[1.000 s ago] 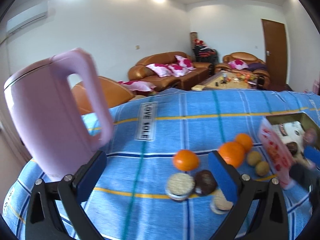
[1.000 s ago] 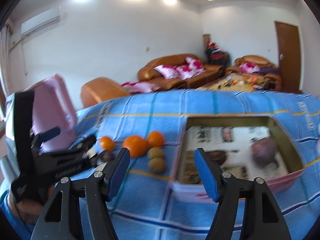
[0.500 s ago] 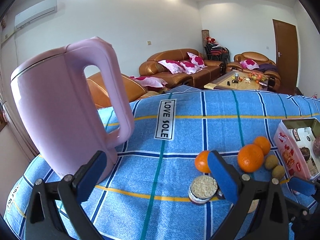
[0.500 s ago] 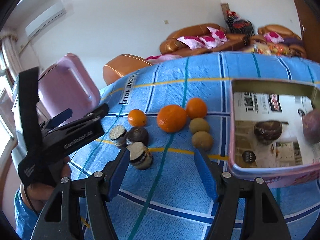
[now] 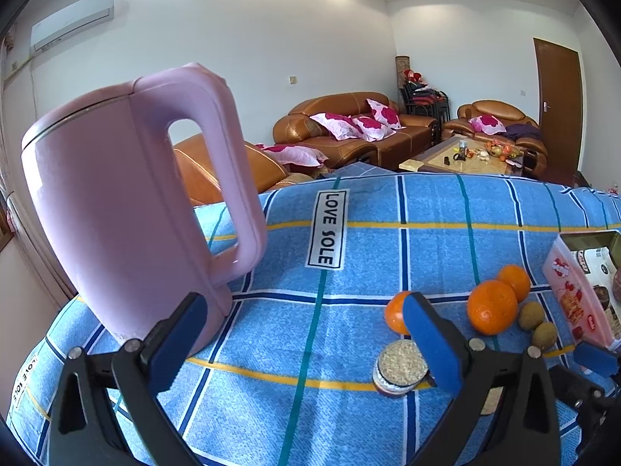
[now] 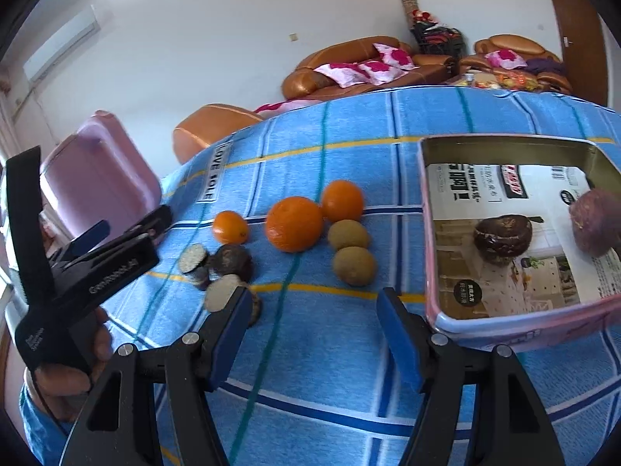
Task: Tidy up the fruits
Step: 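Grasp a white-topped cake with the right tool while the left tool approaches another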
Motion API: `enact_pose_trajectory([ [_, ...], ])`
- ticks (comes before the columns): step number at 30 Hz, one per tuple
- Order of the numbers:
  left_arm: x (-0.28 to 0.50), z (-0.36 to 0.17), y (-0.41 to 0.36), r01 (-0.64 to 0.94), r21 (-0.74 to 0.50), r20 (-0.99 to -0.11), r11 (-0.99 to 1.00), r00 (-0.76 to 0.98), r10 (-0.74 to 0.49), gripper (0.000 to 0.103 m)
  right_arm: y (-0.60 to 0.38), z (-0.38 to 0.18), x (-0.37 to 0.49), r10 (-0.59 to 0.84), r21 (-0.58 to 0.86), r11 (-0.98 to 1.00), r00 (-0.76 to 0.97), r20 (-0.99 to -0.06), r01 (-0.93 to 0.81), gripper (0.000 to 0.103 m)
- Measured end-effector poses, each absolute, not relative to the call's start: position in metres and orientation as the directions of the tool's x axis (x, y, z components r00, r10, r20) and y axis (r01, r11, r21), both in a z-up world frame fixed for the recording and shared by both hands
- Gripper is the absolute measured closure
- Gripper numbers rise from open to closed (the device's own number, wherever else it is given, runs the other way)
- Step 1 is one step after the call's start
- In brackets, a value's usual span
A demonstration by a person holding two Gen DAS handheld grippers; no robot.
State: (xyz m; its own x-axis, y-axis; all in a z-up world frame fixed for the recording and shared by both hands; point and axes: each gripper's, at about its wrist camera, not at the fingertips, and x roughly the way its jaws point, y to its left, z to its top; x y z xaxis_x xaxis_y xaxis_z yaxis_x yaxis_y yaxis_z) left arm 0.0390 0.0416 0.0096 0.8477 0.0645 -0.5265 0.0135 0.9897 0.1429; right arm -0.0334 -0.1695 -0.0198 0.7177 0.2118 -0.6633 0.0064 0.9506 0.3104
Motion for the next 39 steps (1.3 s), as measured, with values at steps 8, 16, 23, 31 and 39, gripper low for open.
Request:
enact_pose_trajectory([
  [8,0.044,0.010,0.050,-0.009,0.139,-0.535,0.990,0.841,0.083,0.000,-0.161,-0.006,-0.047,0.126,0.195,0.981,0.766,-0.630,-0.001,0.035],
  [16,0.059,0.007,0.071,-0.086,0.149,-0.546,0.985,0.823,0.154,0.000,-0.094,-0.014,-0.023,0.183,0.024,0.973,0.701,-0.689,-0.230,0.036],
  [23,0.061,0.007,0.069,-0.068,0.169,-0.551,0.983,0.821,0.152,0.000,-0.090,-0.027,0.000,0.251,0.117,0.961,0.615,-0.747,-0.250,0.058],
  [31,0.061,-0.002,0.050,0.148,0.154,-0.617,0.977,0.787,-0.022,0.000,-0.112,-0.022,-0.006,0.300,0.216,0.954,0.654,-0.694,-0.209,0.066],
  [39,0.056,-0.018,0.015,0.321,0.197,-0.670,0.926,0.734,-0.112,0.006,-0.166,0.015,-0.031,0.163,0.202,0.978,0.824,-0.543,-0.060,0.066],
])
